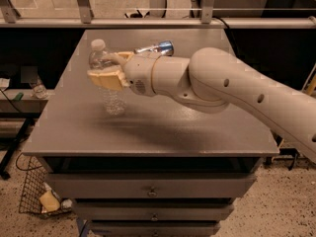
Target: Place water bottle upright
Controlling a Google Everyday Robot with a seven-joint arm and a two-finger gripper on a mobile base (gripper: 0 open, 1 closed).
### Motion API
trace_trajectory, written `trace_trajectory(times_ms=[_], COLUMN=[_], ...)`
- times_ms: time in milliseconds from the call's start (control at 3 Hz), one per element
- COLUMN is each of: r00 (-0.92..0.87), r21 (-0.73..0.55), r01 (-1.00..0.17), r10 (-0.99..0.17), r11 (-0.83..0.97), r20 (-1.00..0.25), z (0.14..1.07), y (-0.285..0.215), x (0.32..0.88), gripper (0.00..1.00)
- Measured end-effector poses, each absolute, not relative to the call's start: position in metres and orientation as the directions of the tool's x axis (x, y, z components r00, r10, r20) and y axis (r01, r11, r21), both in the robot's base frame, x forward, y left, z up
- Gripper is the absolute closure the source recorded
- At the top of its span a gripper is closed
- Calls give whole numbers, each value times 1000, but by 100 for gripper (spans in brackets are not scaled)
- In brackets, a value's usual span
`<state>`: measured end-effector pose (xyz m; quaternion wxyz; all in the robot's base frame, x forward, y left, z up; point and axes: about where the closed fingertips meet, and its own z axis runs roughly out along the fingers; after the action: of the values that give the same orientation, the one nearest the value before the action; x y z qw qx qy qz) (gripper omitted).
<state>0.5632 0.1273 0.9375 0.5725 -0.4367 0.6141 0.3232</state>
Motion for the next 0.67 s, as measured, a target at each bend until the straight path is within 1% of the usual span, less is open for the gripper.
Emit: trace_trajectory(times_ms=[333,667], r00=[39,41], r21=[-104,-106], r01=[-907,-909], r10=[-166,-167], r11=[407,404], r20=[-985,-985], z=[938,939], y=[129,131], x=[562,561], gripper=[82,58])
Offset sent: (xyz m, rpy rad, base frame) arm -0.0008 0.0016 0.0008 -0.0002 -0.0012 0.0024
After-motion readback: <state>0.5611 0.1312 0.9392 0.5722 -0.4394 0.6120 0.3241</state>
